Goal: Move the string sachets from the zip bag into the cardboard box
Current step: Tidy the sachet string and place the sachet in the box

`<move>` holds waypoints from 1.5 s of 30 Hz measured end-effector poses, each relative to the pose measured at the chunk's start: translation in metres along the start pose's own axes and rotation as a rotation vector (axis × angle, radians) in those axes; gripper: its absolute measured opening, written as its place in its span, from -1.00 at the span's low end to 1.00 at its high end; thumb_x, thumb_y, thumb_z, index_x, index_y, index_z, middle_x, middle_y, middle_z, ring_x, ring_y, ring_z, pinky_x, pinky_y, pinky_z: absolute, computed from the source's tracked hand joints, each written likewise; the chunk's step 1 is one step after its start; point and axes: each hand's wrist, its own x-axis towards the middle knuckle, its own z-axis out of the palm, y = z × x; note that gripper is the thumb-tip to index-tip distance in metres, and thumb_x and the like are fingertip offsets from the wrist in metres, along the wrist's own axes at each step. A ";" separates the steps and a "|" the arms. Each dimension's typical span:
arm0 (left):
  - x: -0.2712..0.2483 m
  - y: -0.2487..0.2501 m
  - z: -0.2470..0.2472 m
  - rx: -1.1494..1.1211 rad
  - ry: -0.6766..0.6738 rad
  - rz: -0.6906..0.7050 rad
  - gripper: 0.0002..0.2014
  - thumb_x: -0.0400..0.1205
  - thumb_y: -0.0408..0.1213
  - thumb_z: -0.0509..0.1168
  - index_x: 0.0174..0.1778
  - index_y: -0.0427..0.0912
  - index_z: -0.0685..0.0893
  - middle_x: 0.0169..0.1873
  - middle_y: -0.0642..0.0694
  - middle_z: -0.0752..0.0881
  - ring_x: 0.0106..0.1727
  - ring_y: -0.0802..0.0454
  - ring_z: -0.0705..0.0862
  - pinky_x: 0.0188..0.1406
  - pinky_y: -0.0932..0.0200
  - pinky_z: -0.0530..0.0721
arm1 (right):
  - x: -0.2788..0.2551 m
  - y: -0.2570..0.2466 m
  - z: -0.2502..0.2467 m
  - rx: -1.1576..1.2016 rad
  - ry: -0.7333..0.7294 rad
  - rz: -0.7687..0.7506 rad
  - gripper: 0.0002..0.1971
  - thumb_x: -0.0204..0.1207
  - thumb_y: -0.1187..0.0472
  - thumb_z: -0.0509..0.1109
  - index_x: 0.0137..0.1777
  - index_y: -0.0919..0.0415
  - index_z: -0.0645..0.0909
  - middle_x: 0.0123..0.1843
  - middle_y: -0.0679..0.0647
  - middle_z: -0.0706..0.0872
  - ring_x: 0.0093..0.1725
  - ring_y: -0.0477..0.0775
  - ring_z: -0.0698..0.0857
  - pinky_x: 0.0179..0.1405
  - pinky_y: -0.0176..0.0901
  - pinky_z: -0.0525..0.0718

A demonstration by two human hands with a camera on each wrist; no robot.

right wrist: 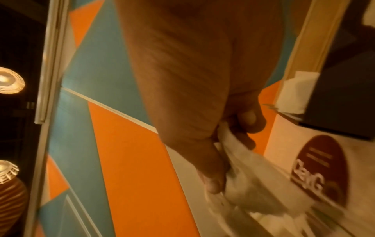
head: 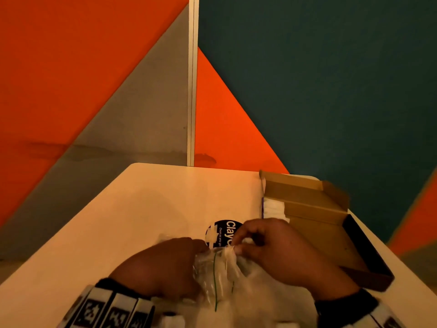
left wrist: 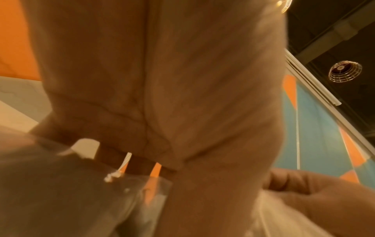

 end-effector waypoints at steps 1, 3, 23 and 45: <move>0.000 0.000 0.001 -0.007 0.004 -0.011 -0.21 0.28 0.07 0.60 0.46 0.30 0.47 0.32 0.24 0.59 0.32 0.15 0.61 0.36 0.11 0.60 | -0.001 -0.001 -0.005 0.014 0.022 -0.014 -0.97 0.54 0.01 0.54 -0.08 -0.18 0.80 -0.17 -0.37 0.78 -0.16 -0.27 0.69 -0.18 -0.38 0.66; -0.002 0.002 0.001 0.001 0.006 -0.013 -0.08 0.30 0.08 0.62 0.57 0.27 0.34 0.47 0.23 0.45 0.42 0.15 0.53 0.43 0.14 0.53 | -0.003 -0.004 -0.012 0.098 0.076 -0.033 -0.94 0.56 0.08 0.54 -0.10 -0.14 0.81 -0.17 -0.38 0.78 -0.15 -0.31 0.71 -0.18 -0.35 0.67; -0.015 0.040 -0.018 -0.985 0.553 0.176 -0.81 0.52 -0.12 0.48 -0.22 -0.17 0.71 -0.25 -0.23 0.80 -0.18 -0.11 0.74 0.02 -0.11 0.71 | 0.000 -0.018 -0.005 0.613 0.338 -0.066 -0.68 0.61 0.35 0.46 0.06 -0.17 0.76 0.00 -0.08 0.86 0.02 -0.07 0.84 0.07 0.01 0.83; -0.023 0.036 -0.028 -1.160 0.514 0.306 -0.94 0.39 -0.24 0.46 -0.26 -0.10 0.82 -0.26 -0.17 0.80 -0.23 -0.04 0.74 -0.12 -0.02 0.68 | 0.000 -0.016 -0.008 0.761 0.310 0.000 -0.77 0.66 0.34 0.38 0.14 -0.04 0.67 -0.19 0.00 0.82 -0.27 -0.16 0.78 -0.32 -0.31 0.72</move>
